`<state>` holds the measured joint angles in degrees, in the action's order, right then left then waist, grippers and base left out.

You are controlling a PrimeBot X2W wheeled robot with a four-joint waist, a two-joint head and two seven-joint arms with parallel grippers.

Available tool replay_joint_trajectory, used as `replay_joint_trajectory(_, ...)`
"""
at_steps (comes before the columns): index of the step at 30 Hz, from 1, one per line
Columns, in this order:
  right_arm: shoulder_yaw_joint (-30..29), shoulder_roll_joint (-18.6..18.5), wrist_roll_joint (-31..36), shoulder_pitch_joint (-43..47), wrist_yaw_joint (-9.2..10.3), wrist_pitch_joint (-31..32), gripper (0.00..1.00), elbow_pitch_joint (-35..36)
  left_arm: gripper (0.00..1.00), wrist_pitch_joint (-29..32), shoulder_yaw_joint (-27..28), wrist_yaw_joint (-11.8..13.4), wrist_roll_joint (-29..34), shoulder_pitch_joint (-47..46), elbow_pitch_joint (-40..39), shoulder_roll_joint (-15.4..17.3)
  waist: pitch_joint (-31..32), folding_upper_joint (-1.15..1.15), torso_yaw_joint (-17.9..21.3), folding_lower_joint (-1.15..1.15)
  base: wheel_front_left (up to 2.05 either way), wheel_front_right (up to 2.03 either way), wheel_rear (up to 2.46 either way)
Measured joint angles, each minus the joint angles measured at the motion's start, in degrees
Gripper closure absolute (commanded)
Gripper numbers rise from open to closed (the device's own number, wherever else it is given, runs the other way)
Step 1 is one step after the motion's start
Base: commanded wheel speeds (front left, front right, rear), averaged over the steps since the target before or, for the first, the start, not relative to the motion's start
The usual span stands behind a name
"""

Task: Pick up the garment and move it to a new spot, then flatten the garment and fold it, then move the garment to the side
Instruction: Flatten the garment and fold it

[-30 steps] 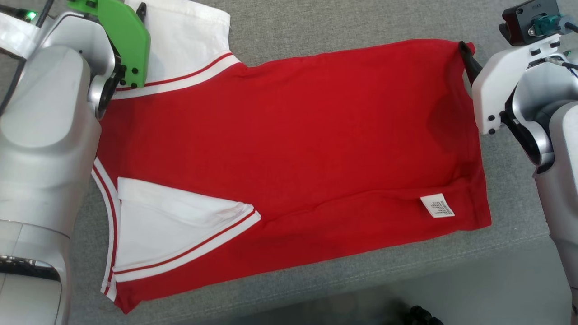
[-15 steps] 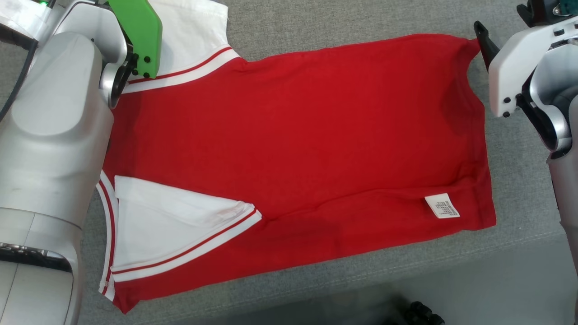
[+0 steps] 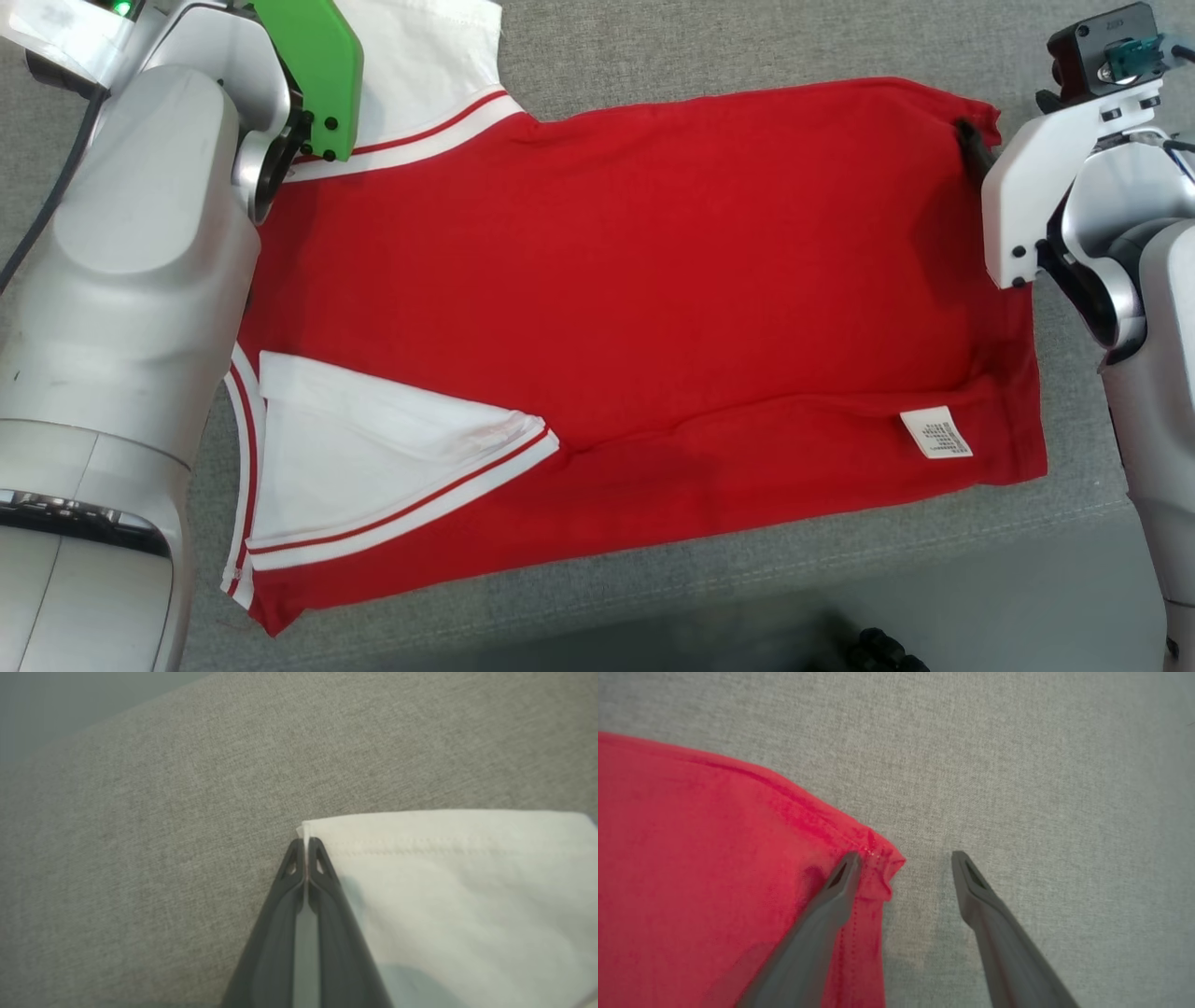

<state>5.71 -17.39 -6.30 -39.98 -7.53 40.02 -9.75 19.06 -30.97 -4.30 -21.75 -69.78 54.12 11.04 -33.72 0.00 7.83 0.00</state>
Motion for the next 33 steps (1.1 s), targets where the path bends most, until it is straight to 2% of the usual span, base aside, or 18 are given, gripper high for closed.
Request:
replay_joint_trajectory(10,-0.80,1.10,-0.43,2.06,0.05,-0.01,0.00,1.18,1.00,-0.88,-0.25,-0.23,-0.57,-0.49,1.43,-0.11,-0.14,0.00,0.20,0.00,0.00,0.00,0.00)
replay_joint_trajectory(11,-0.77,1.11,-0.43,1.92,0.05,-0.03,0.03,1.10,1.00,-1.02,-0.34,-0.25,-0.66,-0.58,1.59,-0.11,-0.18,0.00,0.21,0.00,0.00,0.00,0.00)
replay_joint_trajectory(12,-0.75,1.12,-0.42,1.76,0.05,-0.04,0.33,0.93,1.00,-1.14,-0.44,-0.30,-0.67,-0.73,1.75,-0.11,-0.21,0.00,0.20,0.00,0.00,0.00,0.00)
replay_joint_trajectory(13,-0.57,1.08,-0.38,1.62,0.05,-0.04,0.51,0.75,1.00,-1.48,-0.54,-0.31,-0.67,-0.75,1.86,-0.12,-0.22,0.00,0.18,0.00,0.00,0.00,0.00)
replay_joint_trajectory(14,-0.45,1.04,-0.26,1.41,0.05,-0.25,0.56,0.60,1.00,-1.92,-0.63,-0.31,-0.67,-0.75,1.91,-0.15,-0.22,0.00,0.15,0.00,0.00,0.00,0.00)
replay_joint_trajectory(16,-0.16,1.05,-0.15,0.94,0.02,-0.35,1.00,0.11,1.00,-2.58,-0.74,-0.29,-0.67,-0.76,2.10,-0.24,-0.20,0.00,0.07,0.00,0.00,0.00,0.00)
replay_joint_trajectory(21,-0.02,0.79,0.31,0.42,-0.01,-1.74,1.00,-0.48,1.00,-5.39,-0.84,-0.14,-0.86,-0.75,2.53,-0.42,-0.11,0.00,-0.16,0.00,0.00,0.00,0.00)
replay_joint_trajectory(28,-0.63,0.97,1.89,-0.54,0.00,-7.02,1.00,-1.33,1.00,-12.30,0.07,1.94,-1.10,-0.73,2.81,-0.55,0.90,0.00,-0.59,0.00,0.00,0.00,0.00)
replay_joint_trajectory(33,0.05,0.00,1.88,-0.75,0.00,-10.10,1.00,-1.93,1.00,-16.84,2.57,3.02,-3.74,-0.59,2.02,-1.23,1.95,0.00,-1.40,0.00,0.00,0.00,0.00)
